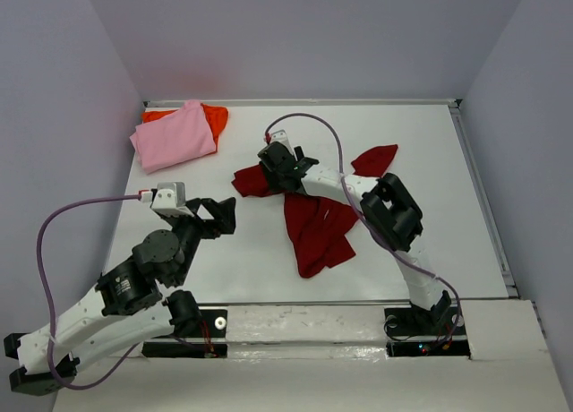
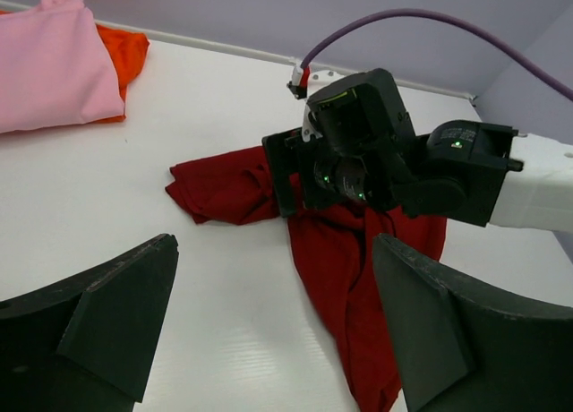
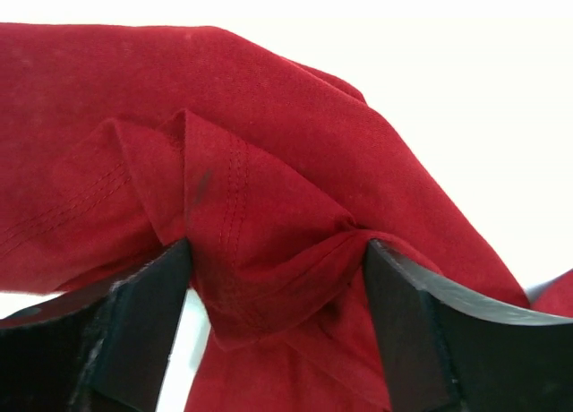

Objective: Fold and stack the t-shirts
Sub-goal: Flatten out the crumpled T-shirt at the center of the board.

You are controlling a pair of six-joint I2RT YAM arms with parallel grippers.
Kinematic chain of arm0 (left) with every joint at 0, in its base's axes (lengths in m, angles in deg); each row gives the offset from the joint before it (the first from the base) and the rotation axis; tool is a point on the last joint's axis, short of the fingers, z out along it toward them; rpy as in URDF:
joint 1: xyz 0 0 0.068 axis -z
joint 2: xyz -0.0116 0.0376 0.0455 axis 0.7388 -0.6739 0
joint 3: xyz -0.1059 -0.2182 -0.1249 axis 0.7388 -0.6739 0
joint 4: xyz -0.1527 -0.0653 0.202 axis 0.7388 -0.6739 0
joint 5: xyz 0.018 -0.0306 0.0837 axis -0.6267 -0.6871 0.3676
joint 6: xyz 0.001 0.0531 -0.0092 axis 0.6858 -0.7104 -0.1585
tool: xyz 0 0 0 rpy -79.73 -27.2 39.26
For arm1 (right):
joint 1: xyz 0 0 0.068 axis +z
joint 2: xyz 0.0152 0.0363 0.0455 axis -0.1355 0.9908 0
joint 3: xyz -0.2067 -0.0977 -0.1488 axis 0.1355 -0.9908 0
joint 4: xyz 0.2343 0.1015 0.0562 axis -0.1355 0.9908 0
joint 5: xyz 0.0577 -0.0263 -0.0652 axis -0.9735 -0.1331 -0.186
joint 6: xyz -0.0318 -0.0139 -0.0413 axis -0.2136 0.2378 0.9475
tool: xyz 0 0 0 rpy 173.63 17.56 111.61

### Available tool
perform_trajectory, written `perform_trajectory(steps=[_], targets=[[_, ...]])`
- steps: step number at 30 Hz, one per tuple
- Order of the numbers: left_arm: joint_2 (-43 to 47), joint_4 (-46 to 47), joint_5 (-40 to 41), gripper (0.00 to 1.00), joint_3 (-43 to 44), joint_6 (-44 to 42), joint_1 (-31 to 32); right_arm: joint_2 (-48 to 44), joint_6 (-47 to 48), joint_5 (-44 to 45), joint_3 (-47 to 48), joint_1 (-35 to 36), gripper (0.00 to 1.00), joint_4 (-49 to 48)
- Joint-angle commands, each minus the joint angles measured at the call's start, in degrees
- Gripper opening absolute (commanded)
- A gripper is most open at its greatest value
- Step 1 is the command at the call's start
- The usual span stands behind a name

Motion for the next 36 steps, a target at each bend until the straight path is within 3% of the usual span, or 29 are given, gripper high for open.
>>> perform_trajectory(steps=[1, 6, 14, 18, 23, 27, 36], targets=[[-4.0, 3.3, -1.4, 0.99, -0.6, -1.3, -0.1, -10.1, 1.4, 0.6, -1.3, 0.0, 0.85, -0.3], [-13.8, 6.8, -7.3, 0.99, 1.1, -0.9, -1.6, -18.7, 0.0, -0.8, -5.0, -1.7, 0.88, -0.7], [-27.3, 15.5, -26.2, 0.99, 0.8, 4.3, -11.7, -24.8, 1.4, 0.1, -9.7, -2.9, 0.88, -1.9], [-36.1, 21.2, -31.0, 0.99, 0.7, 5.6, -16.6, -27.8, 0.4, 0.4, -14.5, -3.4, 0.88, -2.0], [-50.2, 20.5, -36.9, 0.99, 7.7, -0.5, -17.9, -31.8, -2.1, -1.6, -19.1, -4.4, 0.89, -1.8], [-61.1, 18.0, -37.8, 0.97, 13.3, -5.7, -17.9, -35.4, -3.8, -2.7, -22.2, -6.6, 0.89, -1.3], [-73.5, 7.4, -33.3, 0.96, 24.8, -14.4, -19.6, -42.5, -6.1, -5.1, -23.8, -13.5, 0.89, 0.8]])
